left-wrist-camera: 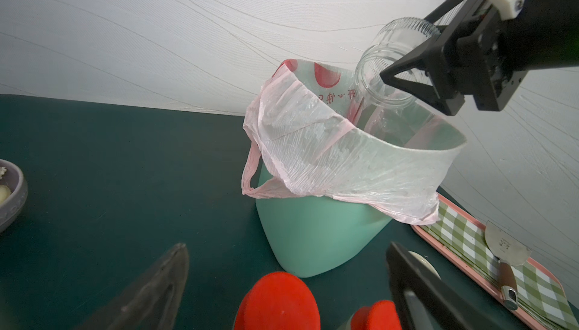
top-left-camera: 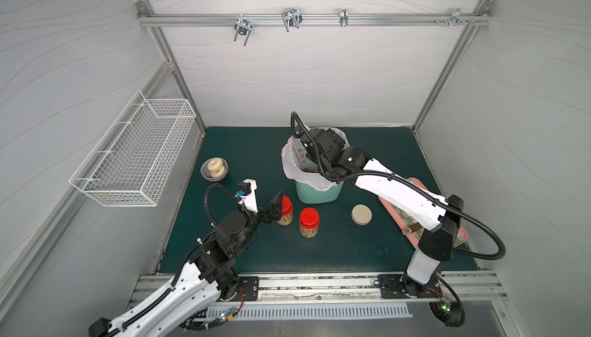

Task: Empty moldy peanuts from jars
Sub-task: Pour the moldy peanuts from the jar into the trash bin.

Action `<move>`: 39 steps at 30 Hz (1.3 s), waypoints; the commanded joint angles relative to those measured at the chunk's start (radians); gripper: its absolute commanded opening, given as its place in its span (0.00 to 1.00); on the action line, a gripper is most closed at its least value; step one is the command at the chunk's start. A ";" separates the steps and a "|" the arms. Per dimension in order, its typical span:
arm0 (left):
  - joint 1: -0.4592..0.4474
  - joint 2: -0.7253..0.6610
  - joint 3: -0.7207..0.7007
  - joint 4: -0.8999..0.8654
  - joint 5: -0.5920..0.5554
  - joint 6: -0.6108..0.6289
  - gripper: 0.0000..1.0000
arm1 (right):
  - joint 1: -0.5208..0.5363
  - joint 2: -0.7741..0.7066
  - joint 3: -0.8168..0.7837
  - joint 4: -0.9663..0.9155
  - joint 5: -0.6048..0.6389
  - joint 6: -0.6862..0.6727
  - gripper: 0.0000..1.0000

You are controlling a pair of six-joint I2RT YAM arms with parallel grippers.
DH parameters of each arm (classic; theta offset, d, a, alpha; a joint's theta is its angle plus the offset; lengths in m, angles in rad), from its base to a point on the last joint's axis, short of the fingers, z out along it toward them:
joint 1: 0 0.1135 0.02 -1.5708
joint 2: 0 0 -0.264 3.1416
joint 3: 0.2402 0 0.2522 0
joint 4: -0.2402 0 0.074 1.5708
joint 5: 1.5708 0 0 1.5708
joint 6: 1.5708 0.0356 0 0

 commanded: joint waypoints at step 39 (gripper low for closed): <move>0.004 0.095 0.065 0.069 0.124 0.017 0.92 | 0.000 -0.557 -0.238 -0.027 -0.348 0.411 0.00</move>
